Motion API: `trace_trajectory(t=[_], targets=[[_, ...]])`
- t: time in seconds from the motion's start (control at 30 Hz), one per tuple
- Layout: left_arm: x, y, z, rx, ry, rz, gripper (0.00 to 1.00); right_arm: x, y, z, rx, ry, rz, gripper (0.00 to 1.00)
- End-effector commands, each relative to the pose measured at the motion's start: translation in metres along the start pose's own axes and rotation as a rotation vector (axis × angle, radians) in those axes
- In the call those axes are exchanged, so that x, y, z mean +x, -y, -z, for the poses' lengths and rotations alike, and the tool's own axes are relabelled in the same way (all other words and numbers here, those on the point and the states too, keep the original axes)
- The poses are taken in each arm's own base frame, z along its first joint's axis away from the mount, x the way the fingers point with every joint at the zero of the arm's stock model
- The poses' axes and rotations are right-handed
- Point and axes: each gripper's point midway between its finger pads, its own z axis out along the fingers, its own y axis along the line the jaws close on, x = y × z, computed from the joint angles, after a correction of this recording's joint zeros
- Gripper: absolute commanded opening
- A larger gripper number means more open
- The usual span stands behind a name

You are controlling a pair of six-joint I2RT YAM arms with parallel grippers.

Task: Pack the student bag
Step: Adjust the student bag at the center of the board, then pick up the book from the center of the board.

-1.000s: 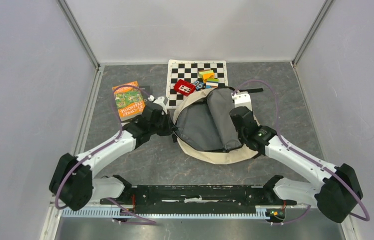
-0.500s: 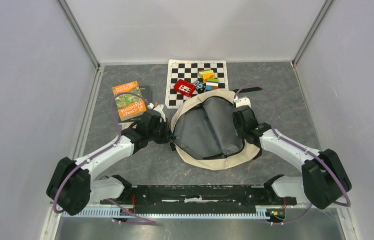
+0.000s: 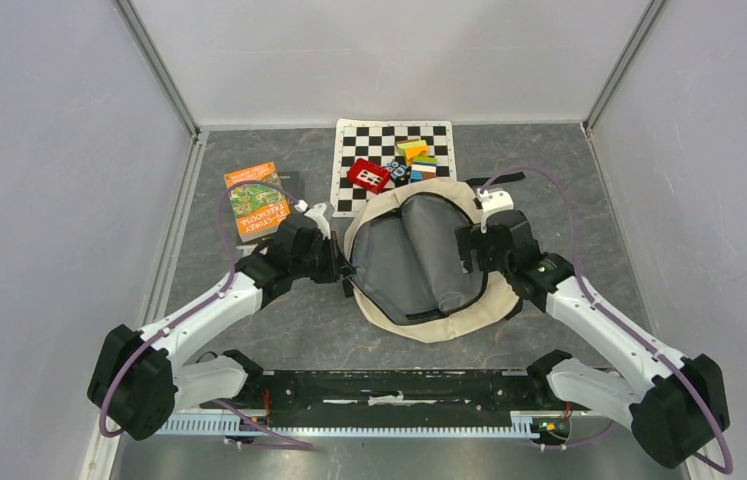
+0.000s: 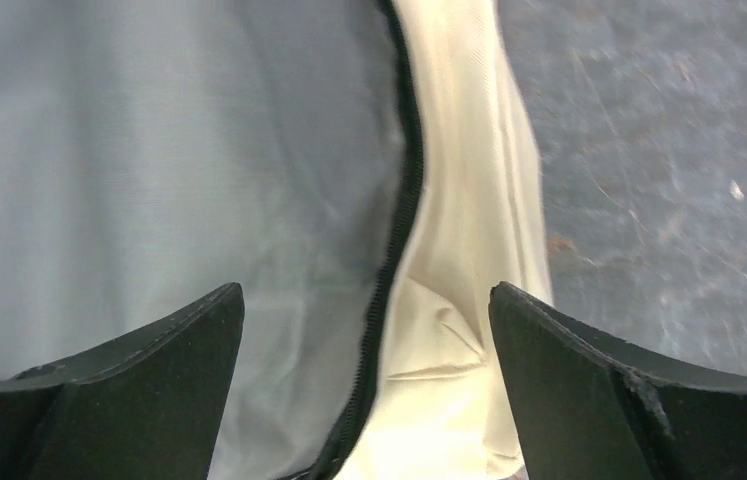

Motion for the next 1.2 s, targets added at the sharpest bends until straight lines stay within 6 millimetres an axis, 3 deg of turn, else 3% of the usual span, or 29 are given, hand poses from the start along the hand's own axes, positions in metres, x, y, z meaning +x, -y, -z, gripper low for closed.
trace_trajectory(t=[0.0,0.13,0.33,0.4,0.47,0.57,0.67,0.9,1.07,1.17], targets=[[-0.023,0.025,0.010,0.083,0.055,-0.031,0.02,-0.057,-0.041,0.034,-0.268,0.173,0.013,0.97],[-0.025,0.025,0.009,0.078,0.058,-0.032,0.02,-0.080,-0.066,0.054,-0.378,0.274,0.028,0.97],[-0.026,0.015,0.005,0.018,0.058,-0.005,0.06,-0.062,-0.094,0.034,-0.292,0.190,0.136,0.93],[-0.028,0.007,0.005,-0.034,0.062,0.006,0.29,-0.054,-0.106,0.027,-0.260,0.164,0.180,0.95],[-0.031,0.002,0.008,-0.067,0.070,0.001,0.45,-0.046,-0.114,0.018,-0.247,0.134,0.183,0.96],[-0.039,-0.006,0.019,-0.126,0.100,-0.016,0.82,-0.037,-0.120,0.008,-0.237,0.111,0.182,0.98],[-0.049,-0.017,0.031,-0.177,0.123,-0.021,0.99,-0.027,-0.117,-0.002,-0.202,0.097,0.191,0.98],[-0.076,-0.058,0.060,-0.243,0.147,0.030,1.00,-0.009,-0.112,-0.013,-0.173,0.050,0.211,0.98],[-0.113,-0.107,0.081,-0.377,0.201,0.069,1.00,-0.012,-0.117,-0.006,-0.215,0.066,0.204,0.98],[-0.135,-0.141,0.082,-0.407,0.235,0.132,1.00,-0.016,-0.120,0.001,-0.246,0.084,0.188,0.98]])
